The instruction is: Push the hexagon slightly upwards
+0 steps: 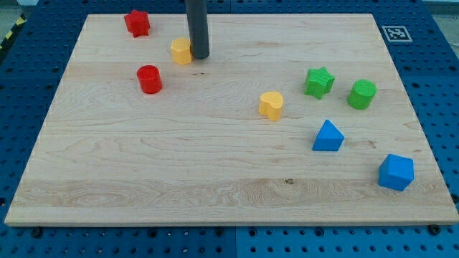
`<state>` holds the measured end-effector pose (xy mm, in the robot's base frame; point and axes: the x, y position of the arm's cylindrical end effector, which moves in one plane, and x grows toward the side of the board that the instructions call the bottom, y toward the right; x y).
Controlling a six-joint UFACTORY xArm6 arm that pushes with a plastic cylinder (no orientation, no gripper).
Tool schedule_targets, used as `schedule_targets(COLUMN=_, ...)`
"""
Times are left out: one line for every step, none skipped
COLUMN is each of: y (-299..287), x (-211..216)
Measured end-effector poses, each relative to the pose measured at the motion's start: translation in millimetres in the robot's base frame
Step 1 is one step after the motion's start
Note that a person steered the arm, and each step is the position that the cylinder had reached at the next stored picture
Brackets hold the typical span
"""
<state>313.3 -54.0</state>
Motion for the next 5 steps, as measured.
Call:
schedule_targets(y=21, x=30)
schedule_targets(y=9, x=39)
schedule_targets(y=-39, x=28)
schedule_targets(y=-60, x=19)
schedule_targets(y=-60, x=27)
